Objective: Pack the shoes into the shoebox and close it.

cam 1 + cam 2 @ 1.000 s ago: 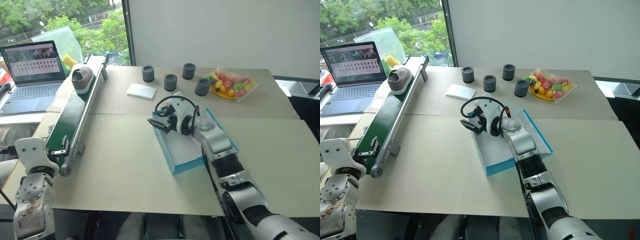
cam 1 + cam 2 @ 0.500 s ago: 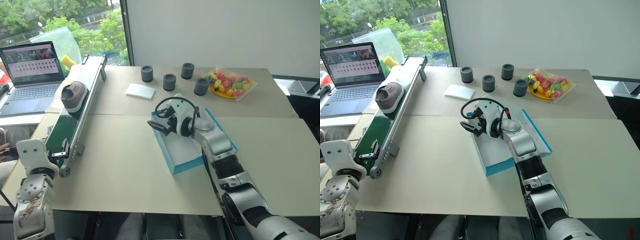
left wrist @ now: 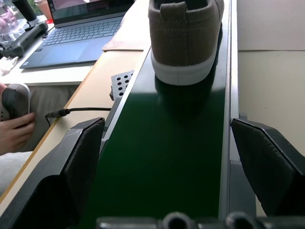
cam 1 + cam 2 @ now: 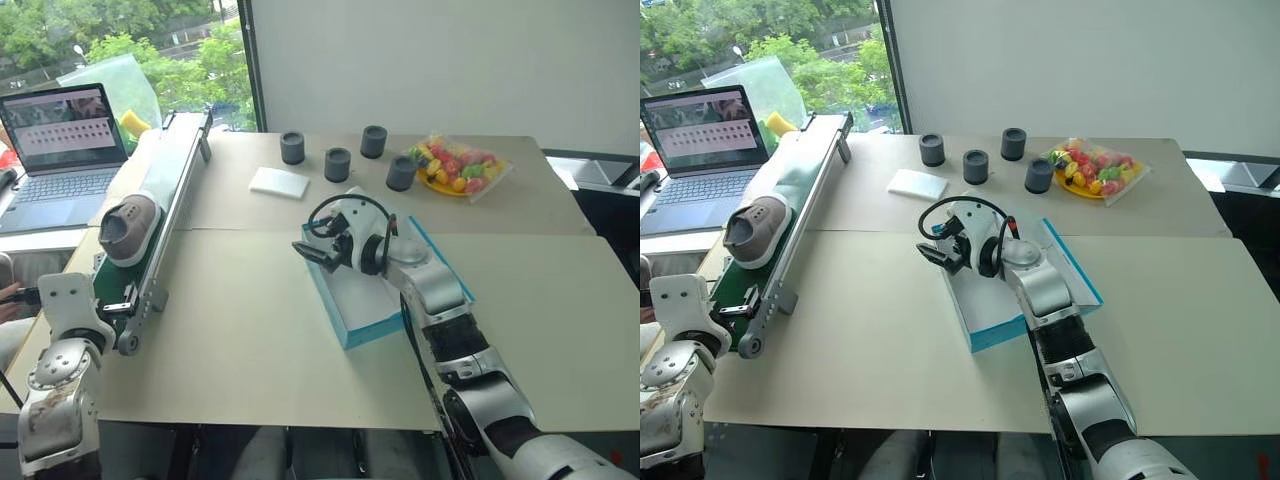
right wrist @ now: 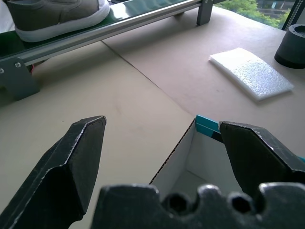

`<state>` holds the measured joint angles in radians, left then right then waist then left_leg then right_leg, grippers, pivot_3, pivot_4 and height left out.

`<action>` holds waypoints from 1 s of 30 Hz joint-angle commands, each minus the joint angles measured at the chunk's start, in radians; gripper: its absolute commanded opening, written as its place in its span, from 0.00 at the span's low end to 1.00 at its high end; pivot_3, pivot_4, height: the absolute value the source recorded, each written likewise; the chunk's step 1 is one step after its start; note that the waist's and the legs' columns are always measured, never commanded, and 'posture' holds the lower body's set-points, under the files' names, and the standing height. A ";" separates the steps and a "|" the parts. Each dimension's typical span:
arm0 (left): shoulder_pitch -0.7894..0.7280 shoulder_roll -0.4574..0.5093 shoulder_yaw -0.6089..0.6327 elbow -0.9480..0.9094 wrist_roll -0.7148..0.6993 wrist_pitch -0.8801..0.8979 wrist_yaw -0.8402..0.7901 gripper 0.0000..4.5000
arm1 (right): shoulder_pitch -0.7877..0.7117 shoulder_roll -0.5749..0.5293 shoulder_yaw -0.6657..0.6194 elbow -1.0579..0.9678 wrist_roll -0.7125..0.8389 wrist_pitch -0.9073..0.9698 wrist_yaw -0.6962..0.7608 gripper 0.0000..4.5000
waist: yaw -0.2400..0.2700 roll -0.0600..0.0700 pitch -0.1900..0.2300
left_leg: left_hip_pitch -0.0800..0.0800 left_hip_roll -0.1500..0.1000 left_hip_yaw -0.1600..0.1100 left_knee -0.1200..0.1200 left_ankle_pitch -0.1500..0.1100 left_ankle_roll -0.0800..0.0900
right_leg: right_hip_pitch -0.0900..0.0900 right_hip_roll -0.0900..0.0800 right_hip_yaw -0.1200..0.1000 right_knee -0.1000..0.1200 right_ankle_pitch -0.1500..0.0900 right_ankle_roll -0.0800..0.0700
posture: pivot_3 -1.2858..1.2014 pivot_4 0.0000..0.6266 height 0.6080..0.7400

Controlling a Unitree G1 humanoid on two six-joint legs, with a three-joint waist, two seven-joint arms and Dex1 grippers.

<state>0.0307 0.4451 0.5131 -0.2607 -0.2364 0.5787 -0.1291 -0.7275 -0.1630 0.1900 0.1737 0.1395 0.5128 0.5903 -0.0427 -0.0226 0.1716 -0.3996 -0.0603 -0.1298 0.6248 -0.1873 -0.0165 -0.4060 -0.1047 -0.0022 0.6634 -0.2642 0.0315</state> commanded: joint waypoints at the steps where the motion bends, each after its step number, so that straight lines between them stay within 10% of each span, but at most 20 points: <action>1: -0.011 0.010 0.006 -0.004 0.000 -0.001 -0.002 1.00 | 0.004 0.001 -0.012 -0.055 0.007 0.006 -0.011 0.99 | 0.000 0.000 0.000 | 0.000 0.000 0.000 0.000 0.000 0.000 | 0.000 0.000 0.000 0.000 0.000 0.000 | 0.52 0.24 1.00; 14: -0.046 -0.064 0.062 0.024 -0.083 0.044 0.048 1.00 | 0.003 -0.007 -0.031 -0.079 0.019 0.024 -0.022 0.99 | 0.002 0.000 0.000 | 0.002 0.004 0.004 0.000 -0.001 0.000 | -0.001 0.004 0.006 0.000 0.001 -0.001 | 0.52 0.24 1.00; 19: -0.067 -0.065 0.063 -0.015 -0.102 0.049 0.062 0.66 | -0.005 -0.006 -0.034 -0.073 0.020 0.023 -0.025 1.00 | 0.003 0.000 0.000 | 0.002 0.005 0.005 0.000 -0.001 0.000 | -0.001 0.006 0.007 0.000 0.002 -0.001 | 0.52 0.24 1.00; 23: -0.123 -0.100 0.068 -0.077 -0.107 0.008 0.116 0.66 | -0.011 -0.005 -0.035 -0.065 0.018 0.020 -0.027 1.00 | 0.007 -0.002 0.000 | 0.002 0.005 0.007 0.000 -0.001 0.000 | -0.001 0.006 0.007 0.000 0.002 -0.001 | 0.52 0.24 1.00; 30: -0.168 -0.178 -0.181 -0.250 0.007 -0.086 0.155 0.66 | -0.043 0.042 -0.104 -0.026 0.074 0.090 -0.071 1.00 | 0.008 -0.004 0.000 | 0.001 0.005 0.010 0.001 -0.002 -0.002 | -0.002 0.007 0.009 -0.001 0.003 -0.001 | 0.52 0.24 1.00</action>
<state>-0.1160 0.2837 0.4239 -0.4229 -0.2581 0.5296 0.0244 -0.7315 -0.1453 0.1409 0.1582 0.1602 0.5574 0.5457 -0.0348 -0.0266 0.1712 -0.3988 -0.0552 -0.1191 0.6255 -0.1895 -0.0180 -0.4085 -0.0973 0.0080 0.6626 -0.2614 0.0299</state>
